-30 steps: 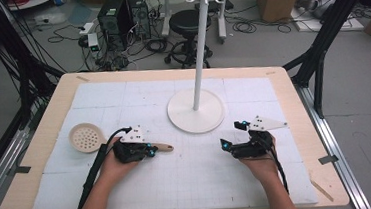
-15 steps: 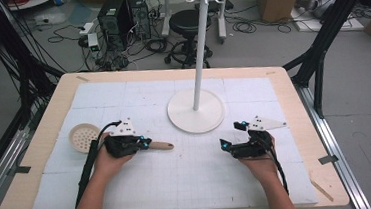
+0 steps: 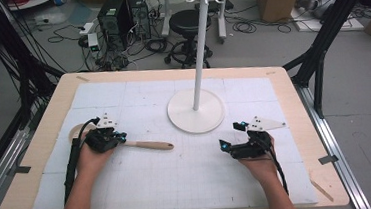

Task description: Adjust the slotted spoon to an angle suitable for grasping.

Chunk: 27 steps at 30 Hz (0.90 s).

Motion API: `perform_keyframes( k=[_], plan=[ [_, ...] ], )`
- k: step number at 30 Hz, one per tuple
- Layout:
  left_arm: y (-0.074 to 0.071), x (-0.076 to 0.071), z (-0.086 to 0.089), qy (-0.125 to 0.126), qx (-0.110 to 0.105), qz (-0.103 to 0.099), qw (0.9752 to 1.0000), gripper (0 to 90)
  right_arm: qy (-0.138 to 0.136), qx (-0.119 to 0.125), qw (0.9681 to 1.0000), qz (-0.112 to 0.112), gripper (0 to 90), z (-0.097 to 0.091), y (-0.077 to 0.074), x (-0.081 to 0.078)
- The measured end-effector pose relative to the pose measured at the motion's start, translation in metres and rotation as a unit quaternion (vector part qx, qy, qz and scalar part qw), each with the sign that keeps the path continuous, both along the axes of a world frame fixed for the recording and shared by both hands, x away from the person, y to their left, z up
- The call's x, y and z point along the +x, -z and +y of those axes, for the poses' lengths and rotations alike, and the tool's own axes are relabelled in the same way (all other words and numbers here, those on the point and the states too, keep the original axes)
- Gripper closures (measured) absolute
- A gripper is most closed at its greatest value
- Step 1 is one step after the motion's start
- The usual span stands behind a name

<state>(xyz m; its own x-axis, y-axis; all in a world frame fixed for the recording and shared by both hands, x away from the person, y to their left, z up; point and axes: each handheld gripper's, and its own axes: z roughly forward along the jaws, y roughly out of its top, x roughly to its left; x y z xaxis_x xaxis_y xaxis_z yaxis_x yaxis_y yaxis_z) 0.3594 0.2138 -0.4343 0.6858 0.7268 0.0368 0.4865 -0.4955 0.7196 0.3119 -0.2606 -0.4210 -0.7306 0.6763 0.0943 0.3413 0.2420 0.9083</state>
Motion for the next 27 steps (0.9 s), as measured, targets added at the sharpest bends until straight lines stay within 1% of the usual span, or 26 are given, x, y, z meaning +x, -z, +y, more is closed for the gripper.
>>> perform_keyframes(
  k=[6,7,8,11,12,13,15,17,19,22,24,25,26,27],
  plan=[
    [-0.002,-0.003,0.0,-0.002,0.004,0.007,1.0,89.8,0.0,0.001,1.0,-0.001,11.3,0.0,0.0,0.0],
    [-0.003,-0.004,-0.001,0.0,0.009,0.008,0.9999,89.8,0.0,0.002,1.0,0.0,11.3,0.0,0.0,0.0],
    [-0.003,-0.006,-0.001,0.001,0.013,0.009,0.9999,89.8,0.0,0.002,1.0,0.0,11.3,0.0,0.0,0.0],
    [-0.003,-0.012,0.001,0.003,0.008,0.013,0.9999,89.8,-0.002,0.0,1.0,0.0,11.3,0.0,0.0,0.0],
    [-0.004,-0.017,0.001,0.005,0.015,0.012,0.9998,89.8,-0.003,0.0,1.0,0.0,11.3,0.0,0.0,0.0],
    [-0.005,-0.019,0.001,0.006,0.017,0.009,0.9998,89.8,-0.004,0.0,1.0,0.0,11.3,0.0,0.0,0.0],
    [-0.004,-0.021,0.002,0.006,0.015,0.01,0.9998,89.8,-0.003,-0.001,1.0,-0.004,11.4,0.0,0.0,0.0],
    [-0.003,-0.027,0.004,0.005,0.006,0.011,0.9999,89.8,-0.003,0.001,1.0,-0.003,11.4,0.0,-0.001,0.0],
    [-0.003,-0.029,0.005,0.007,0.006,0.013,0.9999,89.8,-0.003,0.001,1.0,-0.003,11.3,0.0,-0.001,-0.001],
    [-0.004,-0.033,0.005,0.009,0.003,0.011,0.9999,89.8,-0.003,0.0,1.0,-0.002,11.3,0.0,0.0,0.0],
    [-0.006,-0.034,0.005,0.015,-0.006,0.005,0.9999,89.7,-0.005,-0.002,1.0,-0.002,11.3,0.001,0.0,0.0],
    [-0.006,-0.034,0.005,0.015,-0.006,0.005,0.9999,89.7,-0.005,-0.002,1.0,-0.002,11.3,0.001,0.0,0.0],
    [-0.009,-0.036,0.004,0.018,-0.014,-0.001,0.9997,89.7,-0.005,-0.001,1.0,-0.003,11.3,0.002,-0.001,-0.001],
    [-0.014,-0.037,0.001,0.032,-0.031,-0.01,0.9989,89.7,-0.004,-0.001,1.0,-0.002,11.3,0.001,-0.001,-0.001]
  ],
)
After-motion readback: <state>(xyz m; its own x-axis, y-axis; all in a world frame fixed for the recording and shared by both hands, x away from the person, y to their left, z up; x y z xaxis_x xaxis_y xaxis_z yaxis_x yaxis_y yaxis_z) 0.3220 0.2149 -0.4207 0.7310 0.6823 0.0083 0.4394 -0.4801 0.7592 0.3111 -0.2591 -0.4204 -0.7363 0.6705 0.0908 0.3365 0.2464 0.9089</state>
